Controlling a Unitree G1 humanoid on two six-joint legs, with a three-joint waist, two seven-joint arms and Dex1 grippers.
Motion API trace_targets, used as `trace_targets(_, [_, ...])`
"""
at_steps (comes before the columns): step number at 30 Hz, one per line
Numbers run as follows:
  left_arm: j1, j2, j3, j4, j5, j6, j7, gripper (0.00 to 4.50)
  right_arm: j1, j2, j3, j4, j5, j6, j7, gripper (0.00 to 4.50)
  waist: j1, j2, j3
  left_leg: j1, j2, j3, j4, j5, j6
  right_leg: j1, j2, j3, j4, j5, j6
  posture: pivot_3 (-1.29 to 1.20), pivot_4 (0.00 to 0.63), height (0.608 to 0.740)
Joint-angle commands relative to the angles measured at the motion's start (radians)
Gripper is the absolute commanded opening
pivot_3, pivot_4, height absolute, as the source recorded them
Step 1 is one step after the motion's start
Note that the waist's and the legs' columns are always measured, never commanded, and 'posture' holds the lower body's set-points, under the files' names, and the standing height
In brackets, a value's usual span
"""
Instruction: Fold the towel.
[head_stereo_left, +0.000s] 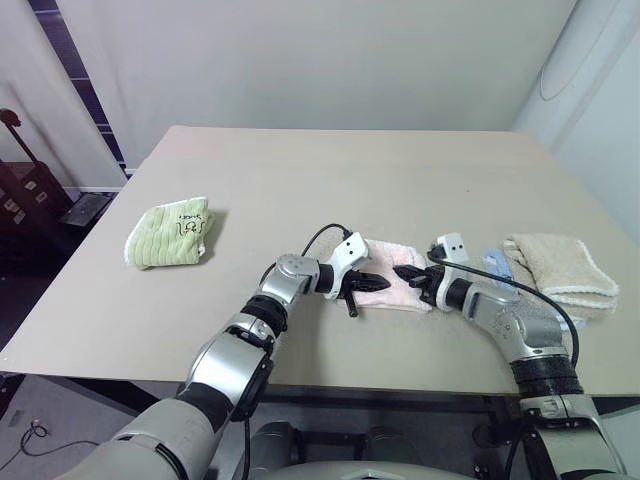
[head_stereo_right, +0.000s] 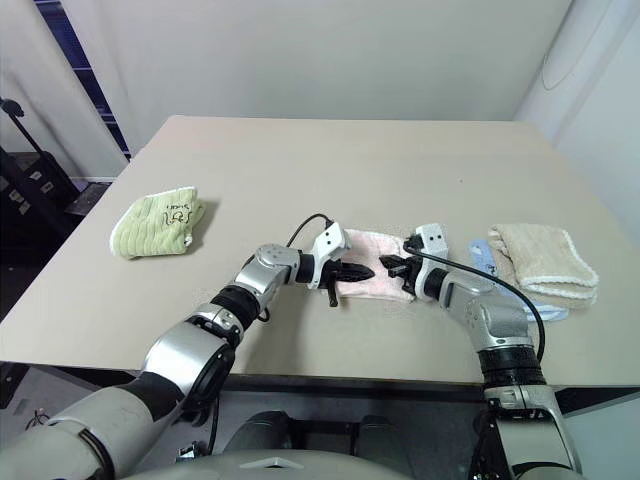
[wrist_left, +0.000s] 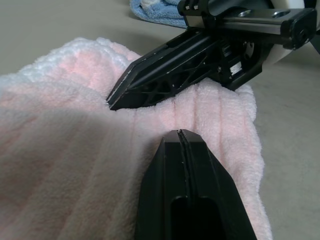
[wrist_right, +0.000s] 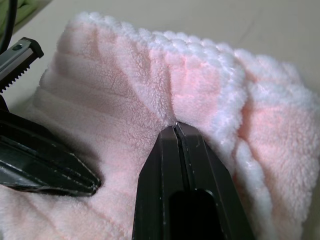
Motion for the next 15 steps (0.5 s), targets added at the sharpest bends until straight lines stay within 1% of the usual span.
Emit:
trace_targets(1, [-0.018,0.003,0.037,-0.011,-0.024,0.019,-0.036,0.04,-0.001,0.01,-0.01,0.009,-0.02,-0.001,0.004,0.0,0.0,0.0,0.0,0.0,0.0,0.0,0.0,0.0,0.0,0.0,0.0,0.0,0.0,0.0,0.0,0.0,0.0,0.74])
trace_targets(3, [-0.041,0.019,0.086,-0.036,-0.072,0.086,-0.059,0.04,-0.006,0.016,-0.047,-0.035,0.008,0.006,0.001,0.0,-0.001,0.0,0.0,0.0,0.0,0.0,0.0,0.0,0.0,0.0,0.0,0.0,0.0,0.0,0.0,0.0,0.0,0.74])
trace_targets(4, [-0.056,0.03,0.115,-0.052,-0.101,0.132,-0.076,0.19,-0.01,0.02,-0.073,-0.065,0.032,0.011,0.002,0.0,-0.002,0.0,0.0,0.0,0.0,0.0,0.001,0.0,0.0,0.0,0.0,0.0,0.0,0.0,0.0,0.0,0.0,0.74])
trace_targets(6, [-0.087,0.062,0.167,-0.096,-0.168,0.285,-0.139,0.64,-0.015,0.029,-0.128,-0.133,0.082,0.037,-0.012,0.0,-0.002,0.0,0.0,-0.001,0.0,0.0,0.001,0.0,0.0,-0.002,0.0,0.0,0.001,0.0,0.0,0.0,0.0,0.74])
trace_targets(7, [-0.095,0.075,0.18,-0.112,-0.184,0.33,-0.152,0.94,-0.016,0.031,-0.142,-0.155,0.096,0.051,-0.018,0.17,-0.003,0.0,0.0,-0.003,0.0,0.0,0.001,0.0,0.0,-0.004,0.0,0.0,0.001,0.001,0.0,0.0,0.0,0.74])
trace_targets(9, [-0.116,0.113,0.206,-0.134,-0.204,0.425,-0.14,1.66,-0.008,0.035,-0.174,-0.226,0.138,0.089,-0.033,0.62,-0.002,0.0,0.0,-0.004,0.0,0.0,0.001,0.0,0.0,-0.005,0.0,0.0,0.002,0.002,0.002,0.0,0.0,0.74])
trace_targets(11, [-0.126,0.154,0.216,-0.148,-0.205,0.486,-0.123,2.38,0.008,0.038,-0.2,-0.302,0.183,0.125,-0.04,1.31,-0.003,0.0,0.0,-0.004,0.0,0.0,0.0,0.0,0.0,-0.005,0.0,0.0,0.001,0.002,0.003,0.0,0.0,0.74])
trace_targets(14, [-0.122,0.204,0.208,-0.15,-0.19,0.574,-0.103,3.54,0.036,0.042,-0.233,-0.396,0.258,0.177,-0.047,2.47,-0.002,0.0,0.0,-0.004,0.0,0.0,-0.001,0.0,0.0,-0.005,0.0,0.0,0.001,0.002,0.003,0.0,0.0,0.74])
trace_targets(15, [-0.118,0.217,0.2,-0.147,-0.183,0.607,-0.099,3.81,0.042,0.042,-0.238,-0.413,0.271,0.193,-0.056,2.75,-0.002,0.0,0.0,-0.004,0.0,0.0,-0.001,0.0,0.0,-0.005,0.0,0.0,0.001,0.002,0.003,0.0,0.0,0.74])
